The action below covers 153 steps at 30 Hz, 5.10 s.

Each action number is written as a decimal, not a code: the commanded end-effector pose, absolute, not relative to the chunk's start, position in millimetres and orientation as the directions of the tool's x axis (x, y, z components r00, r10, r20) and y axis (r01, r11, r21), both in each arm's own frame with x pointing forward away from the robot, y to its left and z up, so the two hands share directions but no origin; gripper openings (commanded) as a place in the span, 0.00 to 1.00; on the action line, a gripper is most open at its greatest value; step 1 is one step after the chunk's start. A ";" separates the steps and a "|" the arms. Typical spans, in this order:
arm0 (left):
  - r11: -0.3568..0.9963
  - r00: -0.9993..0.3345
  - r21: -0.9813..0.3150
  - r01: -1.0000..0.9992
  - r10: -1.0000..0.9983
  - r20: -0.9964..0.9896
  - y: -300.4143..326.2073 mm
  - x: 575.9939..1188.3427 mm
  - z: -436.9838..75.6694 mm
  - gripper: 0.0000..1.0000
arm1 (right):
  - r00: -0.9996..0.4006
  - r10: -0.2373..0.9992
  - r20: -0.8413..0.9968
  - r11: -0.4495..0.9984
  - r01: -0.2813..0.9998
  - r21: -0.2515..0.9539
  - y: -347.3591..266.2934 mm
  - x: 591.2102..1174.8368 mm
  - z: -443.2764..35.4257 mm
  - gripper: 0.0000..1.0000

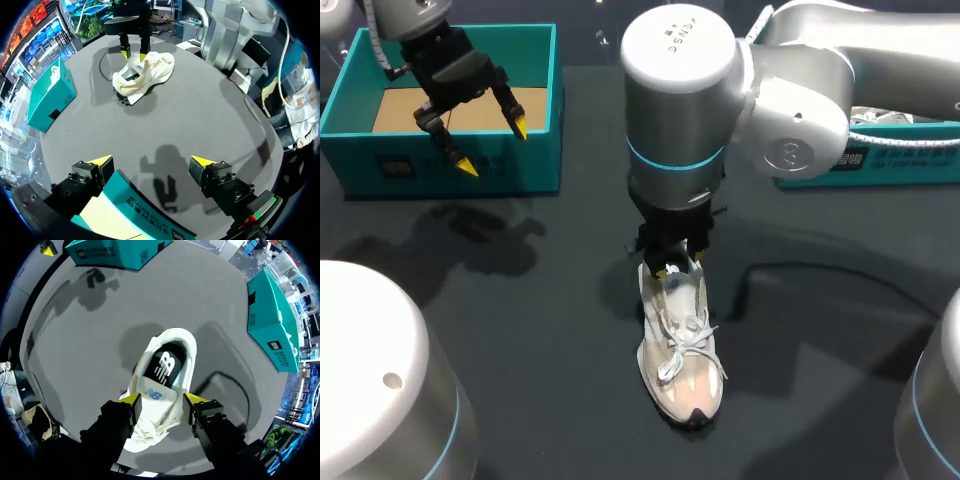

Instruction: Take the shoe out of the shoebox, open the shoe tongue, remove and reinsert the insole, then place the shoe into the shoebox

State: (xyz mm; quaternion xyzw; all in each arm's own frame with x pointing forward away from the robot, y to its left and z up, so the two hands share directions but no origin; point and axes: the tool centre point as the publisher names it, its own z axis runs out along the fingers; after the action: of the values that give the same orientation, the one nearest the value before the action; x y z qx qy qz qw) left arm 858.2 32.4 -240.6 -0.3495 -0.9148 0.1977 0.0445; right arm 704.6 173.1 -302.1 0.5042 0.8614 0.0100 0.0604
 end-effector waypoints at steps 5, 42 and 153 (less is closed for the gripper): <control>0.678 -0.752 -0.391 0.623 0.657 -0.057 32.8 857.5 -240.2 1.00 | -0.831 0.540 -0.135 0.838 0.545 -0.003 175.6 726.1 -269.5 0.91; 0.678 -0.752 -0.391 0.623 0.657 -0.057 32.8 857.5 -240.2 1.00 | -0.968 0.014 -0.250 0.994 0.041 -0.102 195.9 781.2 -294.1 1.00; 0.678 -0.752 -0.391 0.623 0.657 -0.057 32.8 857.5 -240.2 1.00 | -0.956 -0.213 -0.204 0.977 -0.203 -0.065 72.6 865.0 -154.3 0.00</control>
State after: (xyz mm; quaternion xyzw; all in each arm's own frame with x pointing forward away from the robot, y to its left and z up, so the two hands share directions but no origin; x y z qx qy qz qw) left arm 858.2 32.4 -240.6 -0.3495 -0.9148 0.1977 0.0445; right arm 864.4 72.7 -155.5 -0.1050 0.9885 -0.0217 0.1065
